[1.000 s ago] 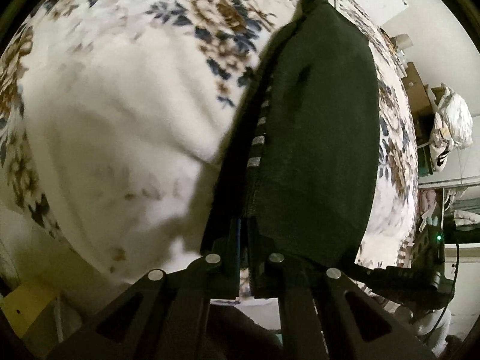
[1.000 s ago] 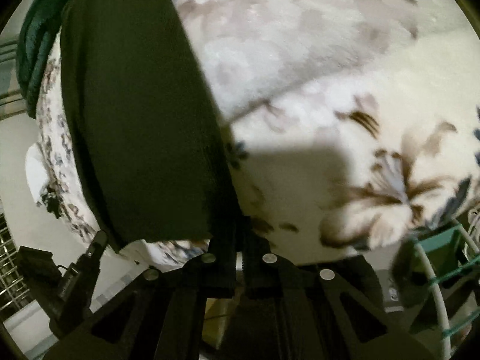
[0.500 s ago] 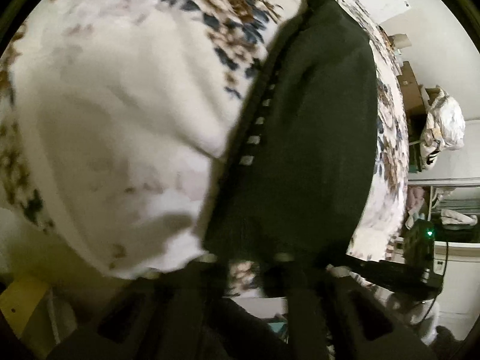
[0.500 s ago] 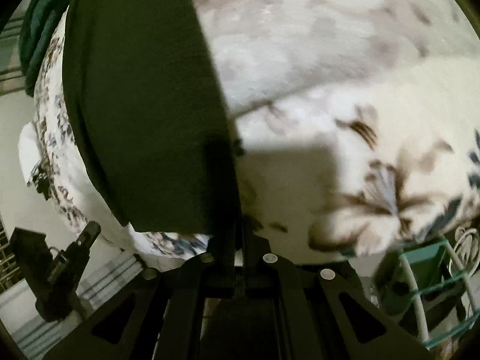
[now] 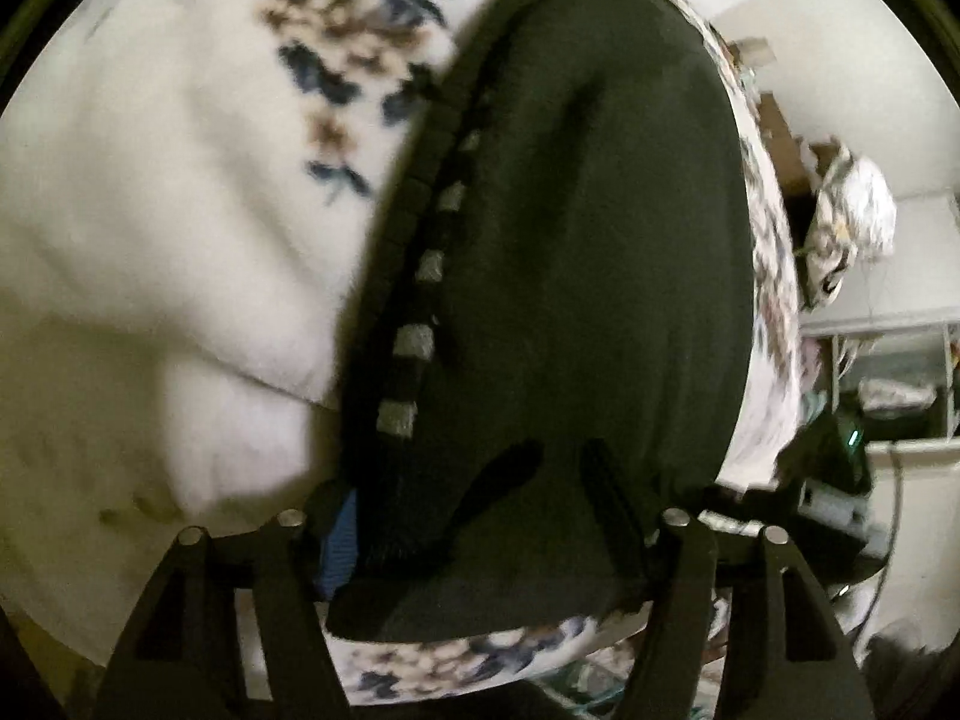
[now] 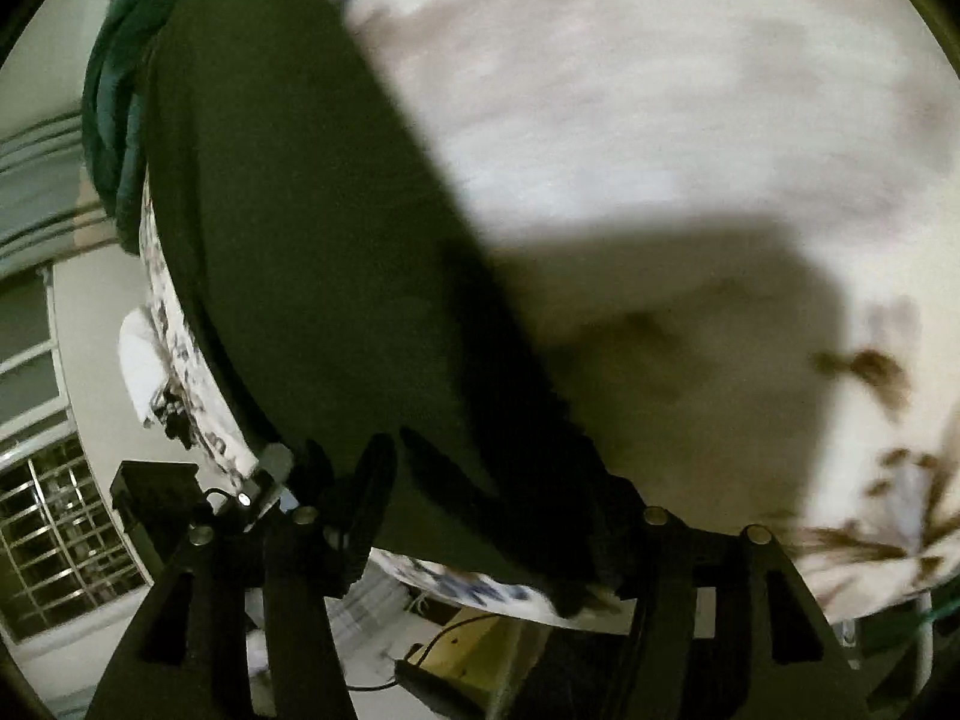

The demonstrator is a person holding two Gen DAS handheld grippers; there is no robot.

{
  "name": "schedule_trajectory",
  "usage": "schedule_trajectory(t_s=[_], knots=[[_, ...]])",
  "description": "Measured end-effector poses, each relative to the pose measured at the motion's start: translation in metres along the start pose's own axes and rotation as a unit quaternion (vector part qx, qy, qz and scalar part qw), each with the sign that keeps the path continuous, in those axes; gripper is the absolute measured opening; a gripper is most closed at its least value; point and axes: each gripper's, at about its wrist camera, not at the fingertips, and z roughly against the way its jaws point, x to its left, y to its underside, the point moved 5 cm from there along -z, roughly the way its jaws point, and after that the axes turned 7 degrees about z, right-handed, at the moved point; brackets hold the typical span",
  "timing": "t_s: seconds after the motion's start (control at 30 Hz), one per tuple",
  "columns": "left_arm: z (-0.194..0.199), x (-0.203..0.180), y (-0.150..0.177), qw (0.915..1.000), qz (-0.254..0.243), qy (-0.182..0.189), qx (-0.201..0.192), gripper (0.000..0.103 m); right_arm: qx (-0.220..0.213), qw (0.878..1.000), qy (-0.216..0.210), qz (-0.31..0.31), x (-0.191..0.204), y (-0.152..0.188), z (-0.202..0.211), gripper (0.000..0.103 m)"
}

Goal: Fold small clothes

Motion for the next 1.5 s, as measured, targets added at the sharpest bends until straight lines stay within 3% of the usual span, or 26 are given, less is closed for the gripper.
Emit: schedule_trajectory(t_s=[0.03, 0.07, 0.1, 0.27, 0.4, 0.53, 0.7, 0.83, 0.97, 1.17, 1.2, 1.27, 1.3, 1.33, 1.4, 1.43, 1.47, 1.5], knots=[[-0.001, -0.001, 0.002, 0.9999, -0.007, -0.013, 0.002, 0.032, 0.001, 1.000, 0.002, 0.001, 0.004, 0.000, -0.003, 0.054], [-0.002, -0.002, 0.004, 0.9994, -0.013, -0.033, 0.006, 0.021, 0.006, 1.000, 0.004, 0.000, 0.007, 0.001, -0.006, 0.027], [-0.002, -0.001, 0.005, 0.9990, -0.010, -0.042, 0.011, 0.012, 0.019, 1.000, 0.005, -0.005, 0.008, 0.002, -0.011, 0.014], [0.015, -0.010, 0.006, 0.9992, 0.021, -0.029, 0.018, 0.009, 0.018, 0.999, -0.023, -0.042, 0.005, 0.005, 0.005, 0.010], [0.051, -0.030, 0.007, 0.9988, 0.046, 0.013, 0.012, 0.008, 0.017, 0.996, -0.073, -0.048, 0.020, 0.014, 0.042, 0.010], [0.093, -0.061, -0.016, 0.9938, 0.077, 0.080, -0.009, 0.008, 0.004, 0.992, -0.118, -0.034, 0.047, 0.003, 0.087, 0.010], [0.121, -0.105, -0.085, 0.9823, 0.091, 0.155, -0.054, 0.008, -0.033, 0.984, -0.176, -0.014, 0.093, -0.048, 0.140, 0.010], [0.121, -0.135, -0.164, 0.9764, 0.078, 0.180, -0.092, 0.008, -0.079, 0.980, -0.180, -0.005, 0.123, -0.117, 0.171, 0.010], [0.100, -0.148, -0.247, 0.9766, 0.058, 0.178, -0.105, 0.008, -0.116, 0.977, -0.175, -0.023, 0.144, -0.208, 0.179, 0.010], [0.048, -0.161, -0.386, 0.9769, 0.054, 0.175, -0.110, 0.010, -0.128, 0.976, -0.153, -0.082, 0.150, -0.351, 0.146, 0.011], [0.045, -0.160, -0.398, 0.9769, 0.059, 0.173, -0.111, 0.011, -0.126, 0.975, -0.153, -0.098, 0.148, -0.372, 0.137, 0.013], [0.036, -0.155, -0.426, 0.9770, 0.063, 0.169, -0.114, 0.028, -0.124, 0.969, -0.175, -0.125, 0.144, -0.407, 0.126, 0.016], [0.035, -0.153, -0.433, 0.9777, 0.063, 0.164, -0.115, 0.048, -0.127, 0.965, -0.186, -0.133, 0.148, -0.418, 0.121, 0.016], [0.036, -0.152, -0.439, 0.9776, 0.060, 0.164, -0.118, 0.057, -0.136, 0.961, -0.197, -0.139, 0.148, -0.426, 0.121, 0.018], [0.038, -0.149, -0.443, 0.9793, 0.042, 0.154, -0.124, 0.057, -0.163, 0.955, -0.214, -0.128, 0.147, -0.437, 0.136, 0.028], [0.038, -0.148, -0.440, 0.9814, 0.031, 0.145, -0.122, 0.057, -0.173, 0.956, -0.208, -0.114, 0.149, -0.439, 0.146, 0.042], [0.035, -0.146, -0.434, 0.9844, 0.014, 0.131, -0.116, 0.057, -0.182, 0.959, -0.194, -0.100, 0.151, -0.438, 0.152, 0.050], [0.030, -0.146, -0.427, 0.9870, -0.002, 0.118, -0.109, 0.057, -0.190, 0.965, -0.163, -0.074, 0.152, -0.434, 0.162, 0.051]])
